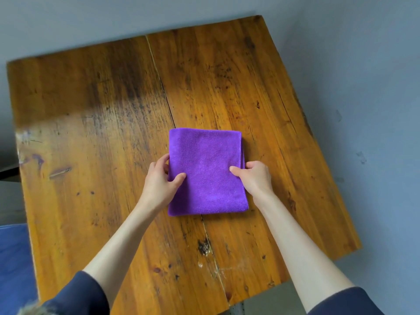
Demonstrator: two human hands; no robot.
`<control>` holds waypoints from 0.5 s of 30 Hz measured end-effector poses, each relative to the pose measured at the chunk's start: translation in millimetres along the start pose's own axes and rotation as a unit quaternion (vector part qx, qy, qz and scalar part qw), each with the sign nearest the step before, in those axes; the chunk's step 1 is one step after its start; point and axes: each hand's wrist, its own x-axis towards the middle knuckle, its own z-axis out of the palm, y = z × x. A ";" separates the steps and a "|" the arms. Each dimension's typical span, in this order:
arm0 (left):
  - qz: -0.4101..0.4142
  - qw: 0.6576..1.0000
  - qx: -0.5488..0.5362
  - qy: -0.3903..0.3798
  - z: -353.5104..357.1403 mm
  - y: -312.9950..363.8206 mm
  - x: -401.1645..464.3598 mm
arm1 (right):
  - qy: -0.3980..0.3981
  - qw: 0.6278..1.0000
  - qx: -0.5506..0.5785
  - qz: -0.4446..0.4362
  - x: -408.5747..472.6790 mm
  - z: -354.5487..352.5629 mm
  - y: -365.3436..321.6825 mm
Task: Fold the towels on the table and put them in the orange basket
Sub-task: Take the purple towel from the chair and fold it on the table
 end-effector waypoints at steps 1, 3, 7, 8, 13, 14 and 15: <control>-0.014 1.000 -0.017 -0.022 -1.7 0.5 0.8 | -0.012 1.000 0.014 0.009 1.0 -1.1 -0.9; -0.037 0.995 -0.064 -0.064 -5.5 0.7 1.2 | -0.037 0.998 0.034 0.023 1.7 -3.9 -2.7; -0.078 0.981 -0.131 -0.117 -10.6 -2.8 1.6 | -0.067 0.997 0.049 0.009 -0.2 -7.6 -4.2; -0.088 0.978 -0.143 -0.127 -11.6 -3.6 1.0 | -0.075 0.996 0.052 0.004 -1.3 -8.8 -3.6; -0.148 0.956 -0.182 -0.176 -20.8 -10.7 -19.2 | -0.190 0.974 0.118 0.040 -20.2 -21.8 0.9; -0.158 0.951 -0.190 -0.184 -24.3 -11.2 -26.6 | -0.212 0.966 0.136 0.051 -25.7 -24.8 0.7; -0.166 0.947 -0.199 -0.190 -28.2 -10.4 -34.2 | -0.228 0.961 0.147 0.056 -31.1 -28.0 -0.4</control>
